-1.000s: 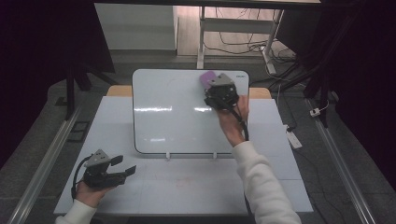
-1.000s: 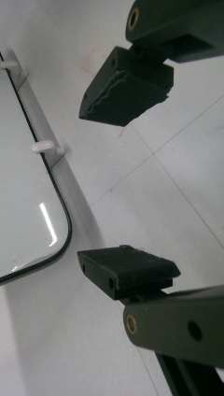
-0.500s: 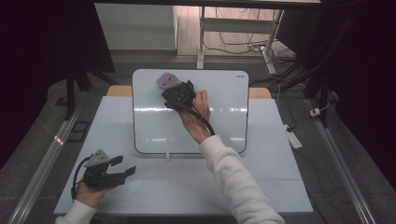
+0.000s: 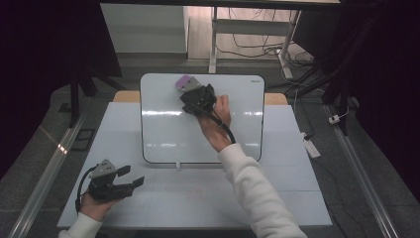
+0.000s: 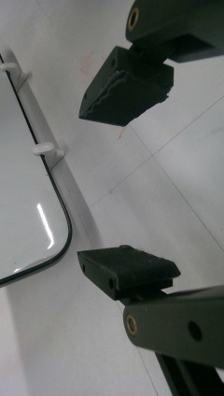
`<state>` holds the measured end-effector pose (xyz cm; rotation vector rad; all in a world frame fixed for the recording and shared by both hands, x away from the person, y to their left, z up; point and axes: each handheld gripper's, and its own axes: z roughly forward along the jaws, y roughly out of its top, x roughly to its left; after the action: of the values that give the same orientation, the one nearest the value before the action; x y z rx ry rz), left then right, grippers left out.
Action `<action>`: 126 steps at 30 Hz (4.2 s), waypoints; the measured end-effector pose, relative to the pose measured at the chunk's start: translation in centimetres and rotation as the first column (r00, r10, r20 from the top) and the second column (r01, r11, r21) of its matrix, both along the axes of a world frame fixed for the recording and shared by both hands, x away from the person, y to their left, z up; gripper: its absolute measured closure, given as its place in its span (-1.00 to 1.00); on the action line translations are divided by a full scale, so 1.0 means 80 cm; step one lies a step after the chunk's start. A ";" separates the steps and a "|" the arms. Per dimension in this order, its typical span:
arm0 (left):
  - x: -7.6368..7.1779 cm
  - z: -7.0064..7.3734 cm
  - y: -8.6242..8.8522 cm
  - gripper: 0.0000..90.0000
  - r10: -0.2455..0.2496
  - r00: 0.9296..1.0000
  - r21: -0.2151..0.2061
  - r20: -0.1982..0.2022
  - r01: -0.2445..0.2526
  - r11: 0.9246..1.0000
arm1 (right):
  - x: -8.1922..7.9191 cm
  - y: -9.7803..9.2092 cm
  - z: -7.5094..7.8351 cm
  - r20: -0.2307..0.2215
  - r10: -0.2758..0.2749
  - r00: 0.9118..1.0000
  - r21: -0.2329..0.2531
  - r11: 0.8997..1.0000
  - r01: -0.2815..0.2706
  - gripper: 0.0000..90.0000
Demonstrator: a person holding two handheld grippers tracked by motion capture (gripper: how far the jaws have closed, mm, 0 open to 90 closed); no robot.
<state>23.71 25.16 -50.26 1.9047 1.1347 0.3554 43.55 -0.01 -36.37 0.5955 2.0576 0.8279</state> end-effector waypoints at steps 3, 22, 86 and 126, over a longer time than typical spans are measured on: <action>0.000 0.000 0.001 -0.35 0.004 1.000 -0.003 0.000 -0.004 1.000 | -0.013 0.029 -0.014 0.011 0.057 0.998 -0.084 0.995 -0.056 -0.08; 0.001 -0.001 0.001 -0.36 0.003 1.000 -0.002 -0.003 -0.003 1.000 | 0.005 -0.010 0.006 0.004 -0.028 1.000 -0.003 1.000 0.028 -0.08; 0.065 0.080 -0.087 -0.37 -0.081 0.990 -0.205 0.115 0.104 0.973 | -0.109 -0.158 -0.074 -0.133 0.227 0.965 0.459 0.877 -0.143 -0.08; 0.110 0.123 -0.131 0.41 -0.120 0.984 -0.262 0.135 0.153 0.953 | -0.140 -0.129 -0.095 -0.076 0.316 0.946 0.497 0.834 -0.239 -0.32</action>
<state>32.48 14.69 -40.41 1.6861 0.9171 0.2193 32.35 -10.34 -44.01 0.6471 2.1127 1.5421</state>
